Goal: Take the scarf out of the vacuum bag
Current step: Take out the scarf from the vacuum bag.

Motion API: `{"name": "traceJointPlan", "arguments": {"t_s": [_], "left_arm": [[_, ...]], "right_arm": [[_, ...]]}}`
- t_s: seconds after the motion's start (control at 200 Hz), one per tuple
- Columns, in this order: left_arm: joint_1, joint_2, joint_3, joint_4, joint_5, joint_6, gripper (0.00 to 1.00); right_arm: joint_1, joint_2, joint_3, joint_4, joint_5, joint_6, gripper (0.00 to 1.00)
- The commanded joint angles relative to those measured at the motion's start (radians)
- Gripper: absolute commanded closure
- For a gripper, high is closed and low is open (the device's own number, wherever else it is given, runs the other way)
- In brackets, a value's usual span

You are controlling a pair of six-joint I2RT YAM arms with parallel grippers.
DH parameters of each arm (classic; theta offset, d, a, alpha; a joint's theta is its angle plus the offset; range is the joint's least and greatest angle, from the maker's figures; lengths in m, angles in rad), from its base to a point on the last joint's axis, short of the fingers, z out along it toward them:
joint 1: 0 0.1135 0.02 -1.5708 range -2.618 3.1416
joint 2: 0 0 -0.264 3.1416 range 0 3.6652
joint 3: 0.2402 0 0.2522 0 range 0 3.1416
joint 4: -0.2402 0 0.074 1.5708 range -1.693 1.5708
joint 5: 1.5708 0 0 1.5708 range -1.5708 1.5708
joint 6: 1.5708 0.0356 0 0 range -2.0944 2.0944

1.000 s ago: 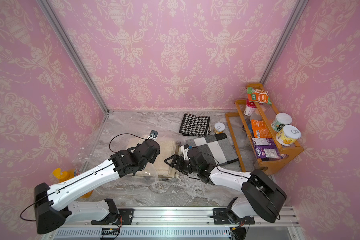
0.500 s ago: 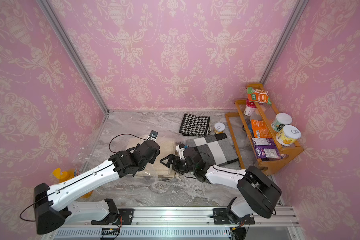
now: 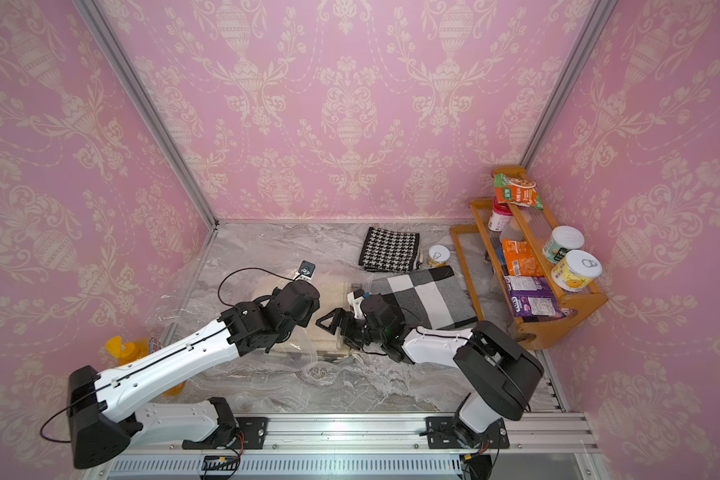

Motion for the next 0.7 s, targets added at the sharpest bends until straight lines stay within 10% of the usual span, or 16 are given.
{"name": "traceJointPlan", "arguments": {"t_s": [0.0,0.445,0.695], "left_arm": [[-0.007,-0.017,-0.003,0.004,-0.032,-0.005,1.00],[-0.007,-0.008,0.004,0.016,-0.030,0.005,1.00],[-0.006,-0.008,0.008,0.018,-0.024,0.004,1.00]], "right_arm": [[0.008,0.039,0.026,0.068,-0.006,0.049,0.07],[0.013,-0.126,0.129,-0.174,0.038,-0.023,0.13],[-0.035,0.034,0.058,0.042,0.012,0.088,0.18]]}}
